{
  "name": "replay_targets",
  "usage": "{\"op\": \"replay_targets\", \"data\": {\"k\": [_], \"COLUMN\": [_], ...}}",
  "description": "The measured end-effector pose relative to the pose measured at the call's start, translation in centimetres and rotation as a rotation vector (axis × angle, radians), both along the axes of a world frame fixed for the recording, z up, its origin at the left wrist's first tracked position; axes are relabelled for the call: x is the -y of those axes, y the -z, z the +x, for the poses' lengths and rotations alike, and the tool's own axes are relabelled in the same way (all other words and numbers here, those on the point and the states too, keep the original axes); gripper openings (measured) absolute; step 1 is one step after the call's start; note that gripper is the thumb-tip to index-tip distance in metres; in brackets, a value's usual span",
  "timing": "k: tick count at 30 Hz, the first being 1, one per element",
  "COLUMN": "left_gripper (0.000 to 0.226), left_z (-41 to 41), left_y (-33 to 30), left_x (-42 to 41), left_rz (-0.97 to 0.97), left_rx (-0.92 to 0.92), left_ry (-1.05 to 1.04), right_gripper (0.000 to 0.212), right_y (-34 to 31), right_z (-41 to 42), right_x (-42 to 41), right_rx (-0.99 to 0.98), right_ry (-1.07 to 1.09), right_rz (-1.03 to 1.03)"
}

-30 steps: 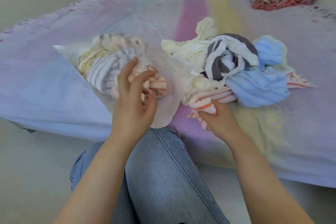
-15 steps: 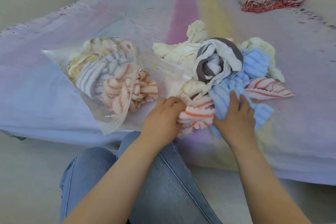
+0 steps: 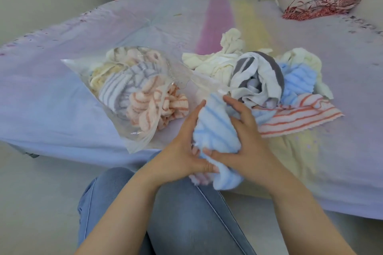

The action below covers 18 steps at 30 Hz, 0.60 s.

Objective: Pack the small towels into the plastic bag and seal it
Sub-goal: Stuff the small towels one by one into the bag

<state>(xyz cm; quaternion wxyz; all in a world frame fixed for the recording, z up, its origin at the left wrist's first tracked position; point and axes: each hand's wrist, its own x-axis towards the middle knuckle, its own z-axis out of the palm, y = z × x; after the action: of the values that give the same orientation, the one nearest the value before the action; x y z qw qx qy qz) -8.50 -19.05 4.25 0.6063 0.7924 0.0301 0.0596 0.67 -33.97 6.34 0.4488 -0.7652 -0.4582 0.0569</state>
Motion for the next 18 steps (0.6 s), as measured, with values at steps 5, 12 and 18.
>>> {"op": "replay_targets", "data": {"k": [5,12,18], "left_gripper": [0.065,0.032,0.034], "left_z": [-2.2,-3.5,-4.9], "left_y": [-1.6,-2.9,-1.3], "left_x": [-0.7,-1.1,-4.8], "left_rz": [-0.003,0.508,1.079], "left_rx": [0.092,0.259,0.159], "left_ry": [-0.084,-0.261,-0.578], "right_gripper": [0.099,0.045,0.046], "right_y": [-0.6,2.3,2.6], "right_z": [-1.4,-0.9,2.4], "right_x": [-0.5,-2.0,-3.8], "right_rx": [-0.557,-0.882,-0.394], "right_ry": [-0.293,-0.293,-0.088], "right_rz": [0.143,0.213,-0.156]}}
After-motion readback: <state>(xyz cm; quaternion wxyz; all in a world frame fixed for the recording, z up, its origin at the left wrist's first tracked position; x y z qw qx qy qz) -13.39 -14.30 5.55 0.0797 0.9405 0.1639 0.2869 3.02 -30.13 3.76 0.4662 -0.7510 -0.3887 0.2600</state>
